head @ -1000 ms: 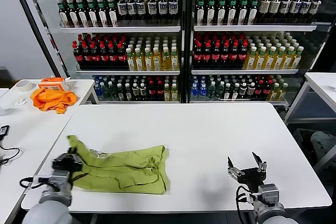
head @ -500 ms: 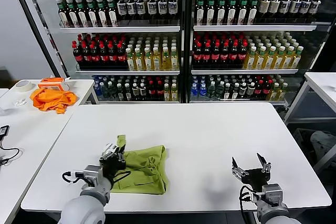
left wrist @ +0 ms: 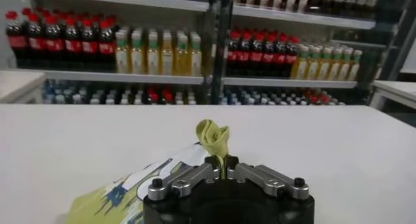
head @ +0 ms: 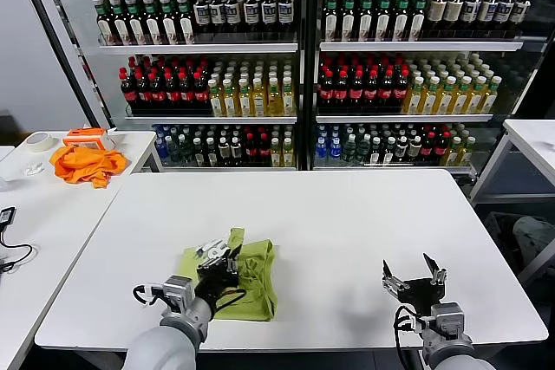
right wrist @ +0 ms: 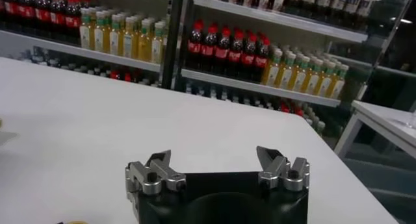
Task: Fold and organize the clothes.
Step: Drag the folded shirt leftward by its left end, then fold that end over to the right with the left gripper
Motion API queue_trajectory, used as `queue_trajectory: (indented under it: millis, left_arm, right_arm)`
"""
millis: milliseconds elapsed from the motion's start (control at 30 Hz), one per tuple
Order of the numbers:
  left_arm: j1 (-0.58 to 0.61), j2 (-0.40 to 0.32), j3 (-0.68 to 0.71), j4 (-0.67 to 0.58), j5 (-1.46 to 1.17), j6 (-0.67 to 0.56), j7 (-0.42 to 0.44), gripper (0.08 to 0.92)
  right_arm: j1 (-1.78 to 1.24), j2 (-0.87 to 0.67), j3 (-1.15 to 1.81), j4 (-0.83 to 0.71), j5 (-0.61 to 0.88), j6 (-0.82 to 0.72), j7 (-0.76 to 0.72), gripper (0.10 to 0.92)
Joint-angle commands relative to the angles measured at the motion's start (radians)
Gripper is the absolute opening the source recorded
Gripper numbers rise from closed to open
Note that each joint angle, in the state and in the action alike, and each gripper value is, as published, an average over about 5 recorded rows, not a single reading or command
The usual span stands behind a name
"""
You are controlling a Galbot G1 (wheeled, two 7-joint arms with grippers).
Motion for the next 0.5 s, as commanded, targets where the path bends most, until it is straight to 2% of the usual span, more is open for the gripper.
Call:
queue_trajectory:
  millis: [33,233,367,500]
  left_arm:
    - [-0.022,-0.026,0.049,0.044,0.011,0.0,0.01,0.106]
    - [-0.044,-0.076,0.069,0.082,0.003,-0.052,0.023,0.117]
    - [-0.056,-0.086,0.059,0.092,0.004,-0.101,0.027,0.211]
    - [-0.029,-0.053,-0.002,0.037,0.016,-0.138,0.045,0.332]
  right_arm:
    - [0.0,0.001,-0.001,-0.006,0.0,0.001,0.0,0.823]
    - [0.003,0.0,-0.003,-0.007,0.0,0.002,-0.001,0.823]
    - [0.005,-0.003,-0.003,0.0,0.0,0.002,-0.002,0.823]
    - [0.008,-0.009,-0.002,0.006,0.002,0.003,-0.003,0.823]
